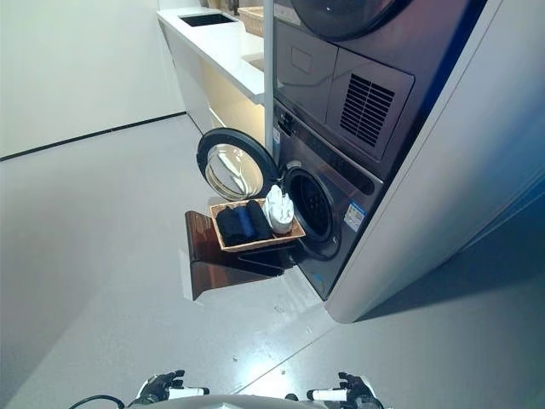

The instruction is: Pick up the clothes and place them into the washing machine

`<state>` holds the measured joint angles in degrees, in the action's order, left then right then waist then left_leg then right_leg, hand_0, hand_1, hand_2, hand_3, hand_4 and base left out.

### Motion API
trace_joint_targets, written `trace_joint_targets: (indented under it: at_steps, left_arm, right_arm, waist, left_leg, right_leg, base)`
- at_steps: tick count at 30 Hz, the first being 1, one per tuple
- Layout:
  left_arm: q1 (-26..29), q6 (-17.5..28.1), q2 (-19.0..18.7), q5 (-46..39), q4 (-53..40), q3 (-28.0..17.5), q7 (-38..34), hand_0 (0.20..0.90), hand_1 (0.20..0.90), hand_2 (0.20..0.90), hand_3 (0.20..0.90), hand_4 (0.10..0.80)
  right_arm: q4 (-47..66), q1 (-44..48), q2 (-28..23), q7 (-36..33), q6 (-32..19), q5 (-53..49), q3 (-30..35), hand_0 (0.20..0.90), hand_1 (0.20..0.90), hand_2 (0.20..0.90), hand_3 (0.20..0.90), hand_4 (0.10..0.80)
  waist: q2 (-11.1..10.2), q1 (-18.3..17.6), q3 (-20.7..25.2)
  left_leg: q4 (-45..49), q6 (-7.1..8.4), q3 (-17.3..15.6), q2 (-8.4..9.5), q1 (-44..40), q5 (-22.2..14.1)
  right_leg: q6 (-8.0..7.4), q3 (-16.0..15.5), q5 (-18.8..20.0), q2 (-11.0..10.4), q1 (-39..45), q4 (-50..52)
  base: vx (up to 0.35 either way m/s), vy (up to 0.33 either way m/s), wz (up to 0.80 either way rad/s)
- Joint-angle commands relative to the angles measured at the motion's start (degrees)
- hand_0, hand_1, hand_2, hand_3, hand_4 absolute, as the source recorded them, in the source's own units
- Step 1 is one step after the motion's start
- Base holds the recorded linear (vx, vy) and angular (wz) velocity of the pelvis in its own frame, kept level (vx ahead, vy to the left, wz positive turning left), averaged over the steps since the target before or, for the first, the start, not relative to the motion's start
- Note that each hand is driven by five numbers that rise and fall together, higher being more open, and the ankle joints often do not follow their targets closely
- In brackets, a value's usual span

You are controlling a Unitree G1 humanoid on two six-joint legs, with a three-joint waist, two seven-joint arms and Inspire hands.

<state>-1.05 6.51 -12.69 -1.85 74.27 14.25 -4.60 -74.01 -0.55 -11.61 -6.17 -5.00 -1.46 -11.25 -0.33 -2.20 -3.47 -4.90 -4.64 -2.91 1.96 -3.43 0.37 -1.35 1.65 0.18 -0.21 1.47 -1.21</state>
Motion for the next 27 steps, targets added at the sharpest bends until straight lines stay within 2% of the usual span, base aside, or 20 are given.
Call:
trace_joint_targets:
  at_steps: [1, 2, 3, 7, 8, 9, 10, 11, 13, 15, 16, 17, 18, 19, 20, 21, 22, 24, 26, 27]
  left_arm:
    - [5.6, 1.8, 0.2, 1.1, 0.9, 0.1, -0.9, 0.9, 0.9, 0.9, 0.9, 0.8]
    - [5.7, 1.9, 0.1, 1.1, 0.8, 0.0, -0.6, 0.9, 0.9, 0.9, 0.9, 0.8]
    - [6.0, 1.9, -0.5, 1.0, 0.4, -0.1, -0.4, 0.9, 0.9, 0.9, 0.9, 0.8]
    - [6.1, 2.0, -1.3, 1.2, 0.5, -0.3, -0.5, 0.9, 0.9, 0.9, 0.9, 0.8]
    - [6.0, 2.1, -1.4, 1.1, 0.8, -0.2, -0.6, 0.9, 0.9, 0.9, 0.9, 0.8]
    - [6.3, 2.5, -1.6, 0.5, 0.9, -0.5, -0.8, 0.9, 0.9, 0.9, 0.9, 0.8]
    - [6.3, 2.5, -1.6, 0.5, 0.9, -0.4, -0.8, 0.9, 0.9, 0.9, 0.9, 0.8]
    - [6.6, 3.1, -1.6, -0.1, 1.0, -0.8, -1.4, 0.9, 0.9, 0.9, 0.9, 0.8]
    - [6.9, 3.4, -1.8, -0.3, 1.0, -0.8, -1.8, 0.9, 0.9, 0.9, 0.9, 0.8]
    - [6.8, 3.6, -1.8, -0.5, 0.9, -0.9, -2.0, 0.9, 0.9, 0.9, 0.9, 0.8]
    - [6.4, 3.8, -1.7, -0.7, 0.7, -1.1, -2.1, 0.9, 0.9, 0.9, 0.9, 0.8]
    - [6.4, 3.8, -1.7, -0.7, 0.7, -1.1, -2.1, 0.9, 0.9, 0.9, 0.9, 0.8]
    - [6.3, 4.0, -1.0, -1.7, 0.3, -1.5, -2.9, 0.9, 0.9, 0.9, 0.9, 0.8]
    - [6.3, 4.0, -1.0, -1.7, 0.3, -1.5, -2.9, 0.9, 0.9, 0.9, 0.9, 0.8]
    - [6.5, 3.8, 0.0, -3.1, -0.1, -1.6, -3.2, 0.9, 0.9, 0.9, 0.9, 0.8]
    - [6.8, 3.9, 0.6, -4.1, -0.4, -1.4, -3.7, 0.9, 0.9, 0.9, 0.9, 0.8]
    - [6.9, 3.9, 0.6, -4.1, -0.4, -1.4, -3.7, 0.9, 0.9, 0.9, 0.9, 0.8]
    - [7.6, 3.9, 1.0, -4.6, -1.4, -0.8, -3.8, 0.9, 0.9, 0.9, 0.9, 0.8]
    - [8.0, 4.4, 1.2, -5.0, -2.2, -0.4, -4.6, 0.9, 0.9, 0.9, 0.9, 0.8]
    - [7.8, 4.5, 1.2, -5.0, -2.3, -0.4, -4.7, 0.9, 0.9, 0.9, 0.9, 0.8]
  right_arm:
    - [-2.0, 3.6, -2.5, -0.6, -1.4, -5.9, 4.5, 0.9, 0.9, 0.9, 0.9, 0.8]
    - [-2.7, 3.3, -2.8, -0.6, -1.8, -8.9, 6.9, 0.9, 0.9, 0.9, 0.9, 0.8]
    - [-3.7, 2.8, -2.8, -0.2, -2.3, -11.8, 9.0, 0.9, 0.9, 0.9, 0.9, 0.8]
    - [-5.2, 2.2, -3.3, -0.2, -2.6, -14.3, 11.2, 0.9, 0.9, 0.9, 0.9, 0.8]
    - [-5.3, 1.8, -3.5, -0.3, -2.7, -14.3, 11.4, 0.9, 0.9, 0.9, 0.9, 0.8]
    - [-5.3, 1.4, -4.0, -0.7, -2.6, -14.2, 12.4, 0.9, 0.9, 0.9, 0.9, 0.8]
    - [-5.3, 1.4, -4.0, -0.7, -2.6, -14.2, 12.4, 0.9, 0.9, 0.9, 0.9, 0.8]
    - [-5.4, 1.0, -4.0, -1.0, -2.0, -12.7, 12.6, 0.9, 0.9, 0.9, 0.9, 0.8]
    - [-5.0, 0.9, -3.9, -1.0, -1.6, -11.9, 12.5, 0.9, 0.9, 0.9, 0.9, 0.8]
    - [-5.0, 0.3, -3.7, -0.8, -1.7, -11.3, 12.0, 0.9, 0.9, 0.9, 0.9, 0.8]
    - [-5.0, -0.8, -3.3, -0.5, -1.8, -10.7, 11.2, 0.9, 0.9, 0.9, 0.9, 0.8]
    - [-5.0, -0.9, -3.3, -0.5, -1.8, -10.7, 11.2, 0.9, 0.9, 0.9, 0.9, 0.8]
    - [-5.1, -1.5, -3.1, -0.1, -2.0, -10.1, 10.2, 0.9, 0.9, 0.9, 0.9, 0.8]
    - [-5.1, -1.5, -3.1, -0.1, -2.1, -10.1, 10.2, 0.9, 0.9, 0.9, 0.9, 0.8]
    - [-4.7, -1.4, -3.4, -0.6, -2.2, -10.2, 9.6, 0.9, 0.9, 0.9, 0.9, 0.8]
    - [-4.2, -1.0, -3.4, -0.9, -2.4, -10.6, 9.2, 0.9, 0.9, 0.9, 0.9, 0.8]
    - [-4.2, -1.0, -3.4, -0.9, -2.4, -10.6, 9.2, 0.9, 0.9, 0.9, 0.9, 0.8]
    - [-2.7, 0.1, -3.8, -1.2, -2.5, -11.0, 8.1, 0.9, 0.9, 0.9, 0.9, 0.8]
    - [-1.1, 1.8, -4.1, -1.9, -2.9, -11.6, 7.0, 0.9, 0.9, 0.9, 0.9, 0.8]
    - [-0.5, 2.3, -4.0, -1.9, -3.0, -11.8, 6.7, 0.9, 0.9, 0.9, 0.9, 0.8]
  waist:
    - [0.3, 0.9, -2.6]
    - [0.5, 0.3, -2.9]
    - [1.0, -1.0, -4.1]
    - [1.9, -2.6, -4.9]
    - [2.0, -3.0, -5.0]
    - [1.8, -3.5, -4.9]
    - [1.9, -3.6, -5.0]
    - [0.9, -4.5, -5.1]
    - [1.1, -5.6, -5.3]
    - [1.0, -5.8, -4.9]
    - [0.5, -6.3, -3.6]
    - [0.7, -6.2, -3.7]
    - [0.8, -6.2, -2.5]
    - [0.9, -6.3, -2.5]
    - [0.3, -5.6, -2.3]
    - [-0.9, -5.0, -2.7]
    - [-0.7, -5.1, -2.7]
    - [-2.5, -3.5, -4.3]
    - [-3.8, -2.1, -5.4]
    - [-4.6, -1.3, -5.5]
  left_leg:
    - [1.9, 1.03, -0.1, 1.53, -1.8, -2.6]
    - [1.8, 0.67, 0.2, 1.77, -2.6, -3.0]
    - [2.1, 0.33, 1.6, 1.35, -3.9, -3.3]
    - [1.5, 0.68, 3.1, 0.34, -5.9, -3.5]
    - [1.2, 0.94, 3.6, 0.25, -6.8, -3.7]
    - [0.9, 1.88, 4.4, 0.15, -8.9, -4.8]
    - [0.8, 1.9, 4.5, -0.06, -9.2, -4.9]
    - [-0.1, 3.3, 5.7, -0.33, -13.4, -6.7]
    - [-0.1, 4.36, 6.4, -1.8, -15.7, -8.2]
    - [-0.1, 4.85, 6.8, -2.47, -16.9, -8.7]
    - [-0.1, 5.74, 7.4, -4.23, -18.3, -8.2]
    - [-0.1, 5.77, 7.3, -4.36, -18.4, -8.3]
    - [4.4, 7.01, 8.0, -6.37, -17.6, -5.3]
    - [4.5, 7.05, 8.1, -6.47, -17.6, -5.4]
    - [17.4, 8.38, 8.0, -6.68, -11.2, 1.7]
    - [26.4, 8.43, 7.6, -5.8, -6.9, 4.7]
    - [27.2, 8.46, 7.8, -5.92, -6.3, 4.3]
    - [38.1, 7.94, 6.8, -4.07, -0.2, 6.3]
    - [40.8, 7.3, 2.7, -5.38, 4.4, 6.0]
    - [39.3, 7.14, 1.4, -4.85, 7.2, 5.5]
  right_leg:
    - [-5.06, -0.7, -0.7, -3.3, -2.9, 14.3]
    - [-5.29, -0.7, 0.8, -3.3, -4.4, 18.0]
    - [-5.41, 0.0, 4.0, -2.0, -8.3, 26.1]
    - [-4.35, 0.1, 2.9, -0.9, -13.8, 29.5]
    - [-4.08, -0.7, 2.7, -1.7, -14.4, 26.8]
    - [-4.16, -2.2, 4.3, -4.8, -15.9, 18.4]
    - [-4.15, -2.4, 4.3, -4.7, -15.4, 18.1]
    - [-5.79, -5.0, 10.2, -8.1, -19.1, 4.6]
    - [-6.9, -4.8, 12.8, -7.8, -19.4, -0.7]
    - [-6.89, -3.6, 13.2, -7.1, -19.2, -0.3]
    - [-5.8, -0.9, 13.6, -5.6, -18.0, 0.1]
    - [-5.76, -0.9, 13.6, -5.5, -17.9, 0.1]
    - [-4.39, 0.0, 13.1, -3.3, -16.6, 1.1]
    - [-4.36, -0.1, 13.0, -3.2, -16.6, 1.1]
    - [-2.23, -0.4, 11.4, -2.3, -13.1, 0.6]
    - [-0.92, -0.7, 10.4, -2.6, -10.7, 0.1]
    - [-0.91, -0.9, 10.5, -2.5, -10.7, 0.1]
    - [0.95, -0.6, 8.5, -2.2, -6.9, -0.5]
    - [1.91, -0.3, 6.7, -2.3, -4.6, -0.1]
    - [2.06, 0.0, 5.8, -2.5, -3.8, 0.2]
  base:
    - [0.095, 0.094, -0.03]
    - [0.142, 0.108, -0.02]
    - [0.142, 0.107, -0.01]
    - [0.214, 0.049, 0.27]
    - [0.347, -0.086, 0.19]
    - [0.348, -0.083, 0.2]
    - [0.594, -0.217, 0.24]
    - [0.466, -0.196, 0.11]
    - [0.433, -0.189, 0.13]
    - [0.36, -0.197, 0.25]
    - [0.418, -0.252, 0.2]
    - [0.527, -0.376, 0.3]
    - [0.271, -0.206, 0.41]
    - [0.464, -0.386, 0.81]
    - [0.307, -0.322, 0.81]
    - [0.298, -0.319, 0.87]
    - [0.201, -0.27, 0.46]
    - [0.2, -0.266, -0.03]
    - [0.241, -0.225, -0.25]
    - [0.273, -0.129, -0.17]
